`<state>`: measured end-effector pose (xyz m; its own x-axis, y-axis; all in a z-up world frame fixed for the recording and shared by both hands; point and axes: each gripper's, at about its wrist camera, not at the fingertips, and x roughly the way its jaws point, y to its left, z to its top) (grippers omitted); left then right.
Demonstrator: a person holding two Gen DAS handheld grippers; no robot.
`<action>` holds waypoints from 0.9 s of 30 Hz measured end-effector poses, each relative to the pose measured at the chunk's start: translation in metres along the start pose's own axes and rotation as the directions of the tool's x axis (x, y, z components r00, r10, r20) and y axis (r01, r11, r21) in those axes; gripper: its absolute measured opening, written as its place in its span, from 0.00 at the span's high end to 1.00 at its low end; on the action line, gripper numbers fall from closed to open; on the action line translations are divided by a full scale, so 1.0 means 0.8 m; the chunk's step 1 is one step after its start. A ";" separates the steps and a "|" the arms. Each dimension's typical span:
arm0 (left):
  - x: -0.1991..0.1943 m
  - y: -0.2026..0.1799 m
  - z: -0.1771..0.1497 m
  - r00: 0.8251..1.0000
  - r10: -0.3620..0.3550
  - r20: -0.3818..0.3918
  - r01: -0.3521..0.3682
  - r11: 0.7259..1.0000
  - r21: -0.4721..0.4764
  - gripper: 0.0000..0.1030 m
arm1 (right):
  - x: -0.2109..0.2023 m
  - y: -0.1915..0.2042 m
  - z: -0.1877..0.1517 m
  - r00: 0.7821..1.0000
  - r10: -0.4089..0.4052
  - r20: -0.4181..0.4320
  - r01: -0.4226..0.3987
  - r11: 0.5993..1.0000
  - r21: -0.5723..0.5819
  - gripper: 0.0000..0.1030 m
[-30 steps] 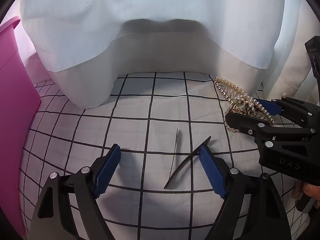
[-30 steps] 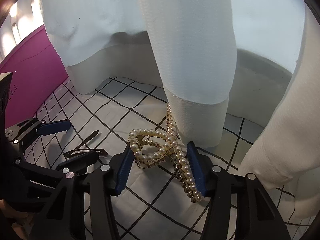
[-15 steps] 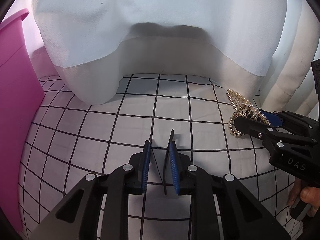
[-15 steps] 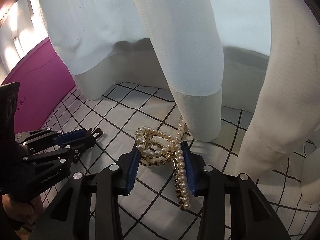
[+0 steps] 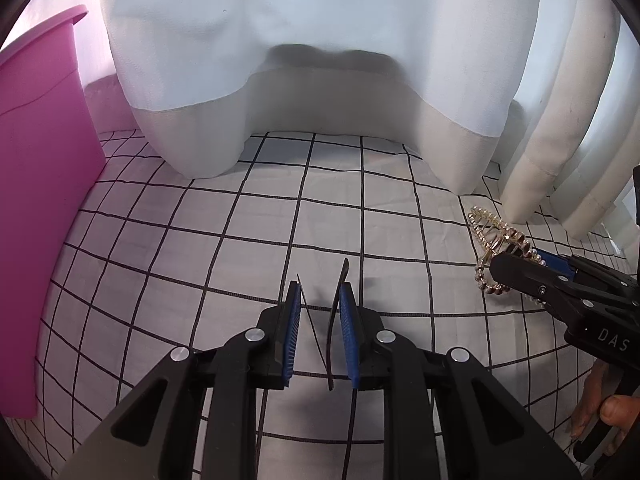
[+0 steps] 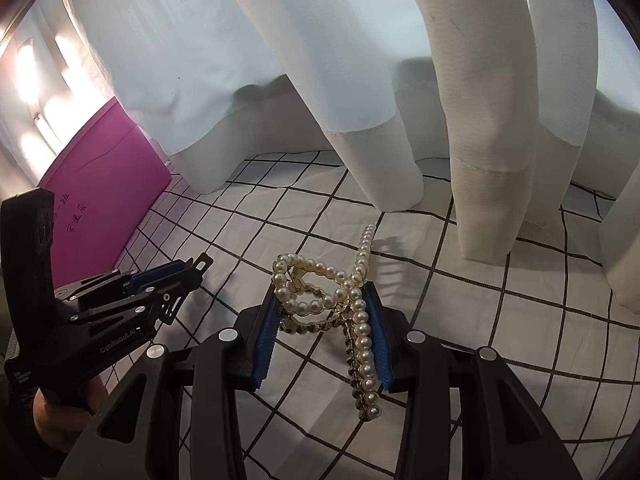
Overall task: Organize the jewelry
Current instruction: 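Close the left tool on the hair clip while the right tool grips the pearl claw clip, then lift the hair clip and pearl claw clip and carry both over the tub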
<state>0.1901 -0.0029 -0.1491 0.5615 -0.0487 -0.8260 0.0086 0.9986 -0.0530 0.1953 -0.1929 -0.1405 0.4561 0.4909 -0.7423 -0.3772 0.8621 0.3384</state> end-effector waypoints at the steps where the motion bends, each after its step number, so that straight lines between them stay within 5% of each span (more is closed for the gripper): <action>1: -0.009 0.003 -0.009 1.000 0.000 0.000 0.000 1.000 -0.003 0.81 | -0.004 0.002 -0.003 1.000 0.001 0.000 -0.001 1.000 -0.004 0.62; 16: -0.105 -0.014 -0.068 1.000 0.015 0.027 -0.013 0.998 -0.062 0.80 | -0.085 0.016 -0.035 0.999 0.052 0.016 -0.051 0.998 -0.041 0.62; 27: -0.212 -0.009 -0.095 0.985 0.110 0.132 -0.091 0.985 -0.144 0.80 | -0.135 0.069 -0.029 0.985 0.165 0.054 -0.154 0.974 -0.168 0.62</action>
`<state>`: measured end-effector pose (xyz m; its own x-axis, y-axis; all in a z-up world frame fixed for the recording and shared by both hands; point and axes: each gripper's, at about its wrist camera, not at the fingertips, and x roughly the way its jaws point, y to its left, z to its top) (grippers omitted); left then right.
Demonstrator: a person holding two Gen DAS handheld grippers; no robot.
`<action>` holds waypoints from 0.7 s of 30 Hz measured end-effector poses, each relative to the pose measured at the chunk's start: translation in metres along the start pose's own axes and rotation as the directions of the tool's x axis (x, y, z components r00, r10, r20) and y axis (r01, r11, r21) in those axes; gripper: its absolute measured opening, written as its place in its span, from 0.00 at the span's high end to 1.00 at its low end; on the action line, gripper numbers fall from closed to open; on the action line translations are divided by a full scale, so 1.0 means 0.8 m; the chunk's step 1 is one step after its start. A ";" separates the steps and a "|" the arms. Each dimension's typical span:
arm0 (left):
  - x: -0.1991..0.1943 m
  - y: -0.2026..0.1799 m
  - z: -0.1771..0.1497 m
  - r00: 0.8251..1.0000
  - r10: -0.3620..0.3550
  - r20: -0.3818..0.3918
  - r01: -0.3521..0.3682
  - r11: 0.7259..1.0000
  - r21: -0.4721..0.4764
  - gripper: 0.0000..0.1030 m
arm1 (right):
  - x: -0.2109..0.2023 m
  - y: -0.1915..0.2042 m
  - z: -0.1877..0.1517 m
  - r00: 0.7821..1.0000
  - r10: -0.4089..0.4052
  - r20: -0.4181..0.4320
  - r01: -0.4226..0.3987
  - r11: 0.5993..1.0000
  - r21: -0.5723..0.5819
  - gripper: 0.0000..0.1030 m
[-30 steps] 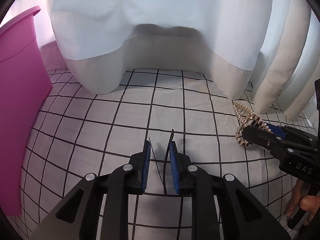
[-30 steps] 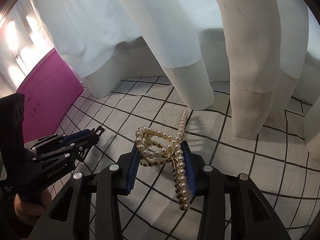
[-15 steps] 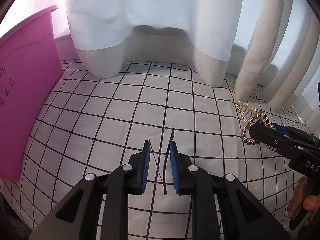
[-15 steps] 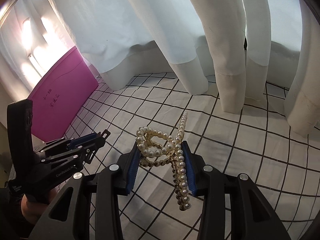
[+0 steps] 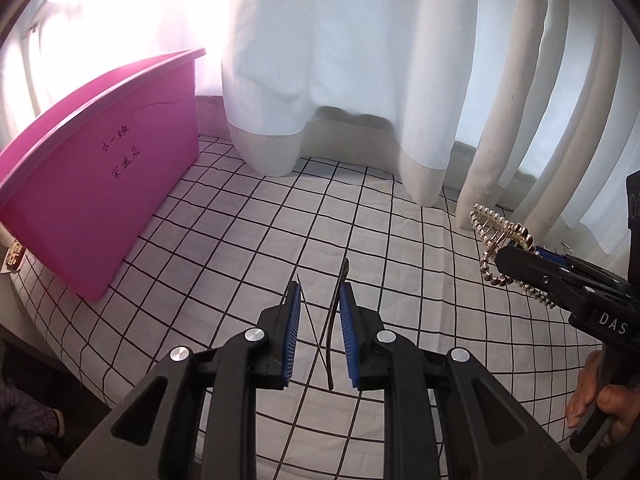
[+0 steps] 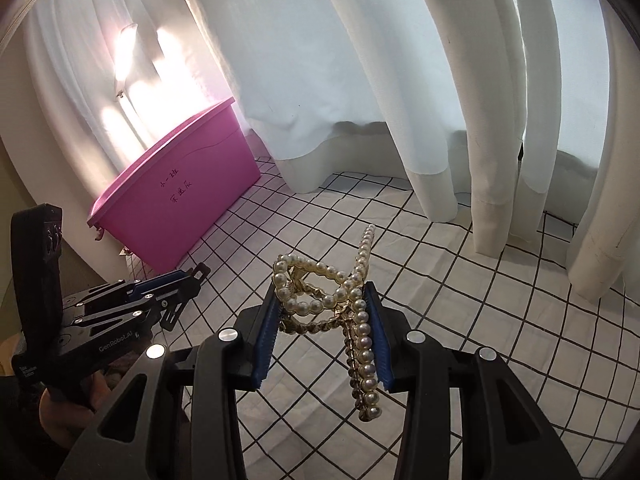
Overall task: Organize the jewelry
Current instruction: 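Lift the hair clip and pearl claw clip and carry both over the tub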
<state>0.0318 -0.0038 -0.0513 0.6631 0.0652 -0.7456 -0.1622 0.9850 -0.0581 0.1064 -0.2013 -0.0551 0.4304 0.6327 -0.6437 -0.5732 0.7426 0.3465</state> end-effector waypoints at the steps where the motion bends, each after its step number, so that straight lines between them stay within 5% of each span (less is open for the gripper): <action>1: -0.011 0.004 0.001 1.000 0.011 0.014 -0.011 1.000 -0.003 0.80 | -0.001 0.007 0.003 1.000 0.014 0.005 -0.014 1.000 -0.009 0.62; 9: -0.075 0.066 0.036 0.990 0.082 0.115 -0.074 0.995 -0.074 0.80 | 0.012 0.075 0.057 0.994 0.102 0.033 -0.098 0.991 -0.090 0.62; 21: -0.100 0.240 0.143 0.964 0.180 0.195 -0.149 0.975 -0.166 0.79 | 0.085 0.213 0.190 0.972 0.209 0.103 -0.193 0.970 -0.148 0.62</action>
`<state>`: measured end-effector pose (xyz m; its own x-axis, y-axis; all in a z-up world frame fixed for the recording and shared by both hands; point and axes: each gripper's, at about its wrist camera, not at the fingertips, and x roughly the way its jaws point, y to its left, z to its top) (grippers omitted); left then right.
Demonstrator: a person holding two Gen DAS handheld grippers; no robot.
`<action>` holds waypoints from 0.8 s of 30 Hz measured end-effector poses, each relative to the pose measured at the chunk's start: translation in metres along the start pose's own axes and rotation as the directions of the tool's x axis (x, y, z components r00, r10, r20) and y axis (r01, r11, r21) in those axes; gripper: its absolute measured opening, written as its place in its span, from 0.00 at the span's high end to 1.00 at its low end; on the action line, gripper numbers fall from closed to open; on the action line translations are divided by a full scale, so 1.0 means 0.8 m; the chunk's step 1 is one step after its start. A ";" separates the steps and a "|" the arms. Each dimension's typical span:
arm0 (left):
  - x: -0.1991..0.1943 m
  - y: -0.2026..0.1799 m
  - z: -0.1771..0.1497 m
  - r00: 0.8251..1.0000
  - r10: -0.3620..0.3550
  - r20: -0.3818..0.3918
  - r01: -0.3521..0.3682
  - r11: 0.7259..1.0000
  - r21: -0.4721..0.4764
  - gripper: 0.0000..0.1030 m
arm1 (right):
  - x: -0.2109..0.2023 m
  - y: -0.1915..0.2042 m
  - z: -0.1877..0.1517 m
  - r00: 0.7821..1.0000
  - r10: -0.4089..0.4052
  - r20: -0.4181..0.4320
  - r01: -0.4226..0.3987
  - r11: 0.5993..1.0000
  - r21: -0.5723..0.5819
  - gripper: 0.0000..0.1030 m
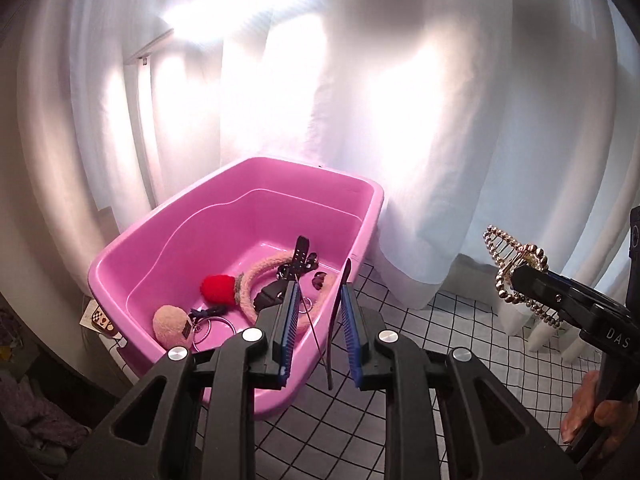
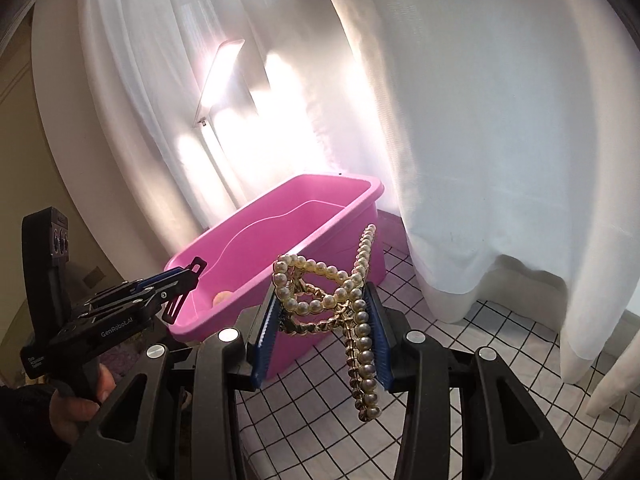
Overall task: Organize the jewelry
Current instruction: 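Lift the hair clip and pearl claw clip and carry both over the tub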
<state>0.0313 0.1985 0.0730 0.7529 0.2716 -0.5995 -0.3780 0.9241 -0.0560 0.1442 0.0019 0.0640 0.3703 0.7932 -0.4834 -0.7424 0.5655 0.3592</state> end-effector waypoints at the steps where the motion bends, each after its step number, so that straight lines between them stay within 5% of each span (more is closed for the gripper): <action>1: 0.007 0.013 0.010 1.000 0.007 -0.002 -0.007 1.000 -0.005 0.79 | 0.014 0.007 0.011 1.000 0.008 0.000 -0.008 1.000 -0.003 0.62; 12: 0.094 0.110 0.053 0.993 0.032 -0.115 -0.039 0.997 -0.062 0.78 | 0.160 0.070 0.092 0.993 0.046 -0.111 -0.052 0.997 -0.051 0.62; 24: 0.141 0.153 0.043 0.970 0.035 -0.239 -0.068 0.989 -0.132 0.77 | 0.274 0.086 0.121 0.942 -0.002 -0.336 -0.024 0.997 -0.072 0.62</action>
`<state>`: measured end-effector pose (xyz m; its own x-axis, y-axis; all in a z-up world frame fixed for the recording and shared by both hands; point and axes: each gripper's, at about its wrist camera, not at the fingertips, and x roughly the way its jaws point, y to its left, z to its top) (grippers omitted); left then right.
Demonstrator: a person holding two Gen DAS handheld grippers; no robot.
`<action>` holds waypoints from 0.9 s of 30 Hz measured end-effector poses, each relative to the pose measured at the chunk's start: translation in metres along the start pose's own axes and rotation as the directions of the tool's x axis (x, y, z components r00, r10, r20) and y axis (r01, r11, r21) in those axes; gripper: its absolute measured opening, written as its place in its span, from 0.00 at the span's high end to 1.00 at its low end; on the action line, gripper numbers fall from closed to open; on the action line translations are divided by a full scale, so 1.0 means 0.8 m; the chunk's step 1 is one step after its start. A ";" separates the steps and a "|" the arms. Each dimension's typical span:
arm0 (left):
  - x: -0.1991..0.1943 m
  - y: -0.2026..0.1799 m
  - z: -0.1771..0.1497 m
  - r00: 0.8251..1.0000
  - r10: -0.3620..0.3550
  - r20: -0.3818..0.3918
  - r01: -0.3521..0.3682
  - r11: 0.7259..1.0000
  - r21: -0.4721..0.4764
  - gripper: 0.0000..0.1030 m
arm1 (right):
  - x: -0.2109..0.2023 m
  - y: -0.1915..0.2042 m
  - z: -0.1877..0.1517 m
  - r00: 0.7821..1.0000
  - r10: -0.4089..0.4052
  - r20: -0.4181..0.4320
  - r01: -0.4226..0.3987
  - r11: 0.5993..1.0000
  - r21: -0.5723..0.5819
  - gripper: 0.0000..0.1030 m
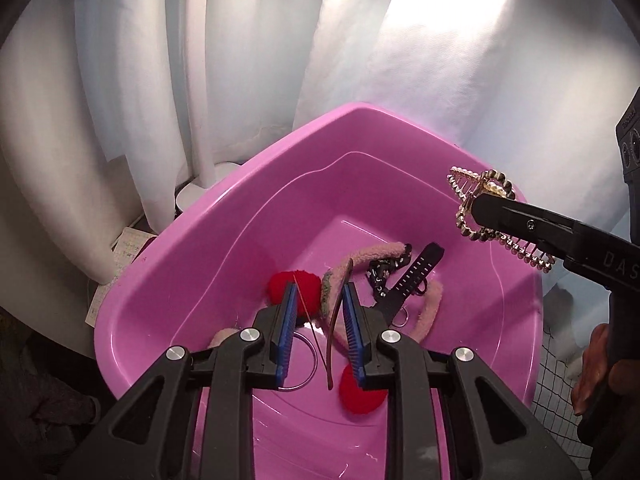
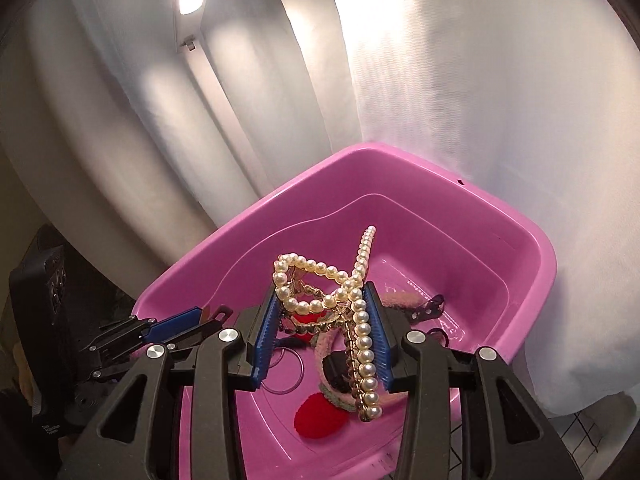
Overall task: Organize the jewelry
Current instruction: 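Lift the hair clip and pearl claw clip and carry both over the tub, then open the left tool to drop the hair clip while the right tool releases the claw clip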
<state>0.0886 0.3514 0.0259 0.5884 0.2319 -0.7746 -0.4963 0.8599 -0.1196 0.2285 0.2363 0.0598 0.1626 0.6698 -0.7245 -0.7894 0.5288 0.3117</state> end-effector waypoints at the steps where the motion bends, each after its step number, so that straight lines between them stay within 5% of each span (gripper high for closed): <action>1: 0.002 0.002 0.000 1.000 0.000 -0.006 0.000 1.000 -0.002 0.77 | 0.006 -0.001 0.001 1.000 0.003 -0.017 -0.003 1.000 0.006 0.62; 22: 0.021 0.011 0.000 0.995 0.034 -0.093 -0.034 0.999 0.002 0.73 | 0.060 -0.029 0.004 0.992 -0.025 -0.127 0.039 0.994 0.101 0.61; 26: 0.016 0.015 0.002 0.995 0.054 -0.079 -0.054 0.998 -0.008 0.26 | 0.058 -0.034 0.006 0.995 -0.019 -0.103 0.032 0.991 0.129 0.57; 27: 0.013 0.016 0.002 0.996 0.057 -0.070 -0.058 0.998 -0.011 0.24 | 0.057 -0.036 0.006 0.995 -0.016 -0.101 0.029 0.990 0.136 0.57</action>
<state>0.0896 0.3656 0.0170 0.5127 0.2484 -0.8219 -0.5369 0.8397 -0.0811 0.2612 0.2545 0.0208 0.1142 0.6052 -0.7878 -0.6968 0.6141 0.3707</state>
